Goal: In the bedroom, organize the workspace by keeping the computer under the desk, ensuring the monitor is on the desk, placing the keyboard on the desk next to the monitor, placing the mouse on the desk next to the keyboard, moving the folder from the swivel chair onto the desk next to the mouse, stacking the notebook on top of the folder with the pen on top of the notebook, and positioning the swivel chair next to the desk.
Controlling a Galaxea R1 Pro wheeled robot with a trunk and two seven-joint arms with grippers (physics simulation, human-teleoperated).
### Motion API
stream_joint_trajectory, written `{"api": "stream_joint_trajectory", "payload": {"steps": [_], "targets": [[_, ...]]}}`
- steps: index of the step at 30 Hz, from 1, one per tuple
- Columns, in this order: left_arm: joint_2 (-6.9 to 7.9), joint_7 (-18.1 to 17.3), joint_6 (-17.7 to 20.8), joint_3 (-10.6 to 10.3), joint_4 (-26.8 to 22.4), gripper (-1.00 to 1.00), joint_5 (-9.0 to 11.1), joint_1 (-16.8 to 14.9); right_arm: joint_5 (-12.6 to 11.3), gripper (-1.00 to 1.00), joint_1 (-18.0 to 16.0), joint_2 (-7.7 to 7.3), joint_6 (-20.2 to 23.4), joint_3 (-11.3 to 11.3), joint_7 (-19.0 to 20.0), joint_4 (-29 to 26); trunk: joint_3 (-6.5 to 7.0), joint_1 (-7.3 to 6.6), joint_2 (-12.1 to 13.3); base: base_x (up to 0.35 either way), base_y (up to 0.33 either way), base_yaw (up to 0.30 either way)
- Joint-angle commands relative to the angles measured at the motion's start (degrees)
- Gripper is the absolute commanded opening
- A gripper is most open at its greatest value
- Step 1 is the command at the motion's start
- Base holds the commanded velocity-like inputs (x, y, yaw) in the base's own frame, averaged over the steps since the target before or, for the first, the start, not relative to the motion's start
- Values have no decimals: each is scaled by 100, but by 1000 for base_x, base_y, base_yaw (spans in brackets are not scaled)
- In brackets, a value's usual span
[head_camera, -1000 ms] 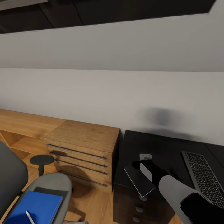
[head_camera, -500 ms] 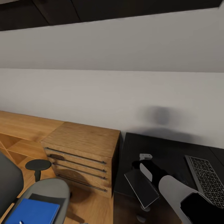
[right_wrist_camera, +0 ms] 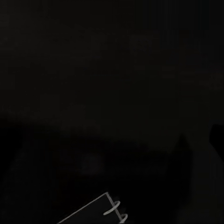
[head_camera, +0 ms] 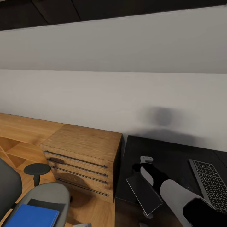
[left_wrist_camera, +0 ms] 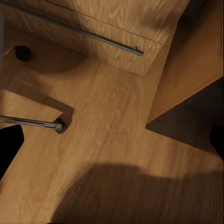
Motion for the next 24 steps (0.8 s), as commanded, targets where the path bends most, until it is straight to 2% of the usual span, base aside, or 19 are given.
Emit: {"api": "stream_joint_trajectory", "payload": {"steps": [1,10,24], "targets": [[-3,37,25,-11,-27,100,44,1,-54,100,-38,-2,13,48,-13,23,-5,1,-4,0,0,0],[-12,37,28,-14,-76,100,49,0,-64,100,-157,-3,-40,47,102,293,-5,1,-4,0,0,0],[-19,37,28,-20,-84,100,50,0,-71,100,-166,-3,-49,47,110,333,-5,1,-4,0,0,0]]}}
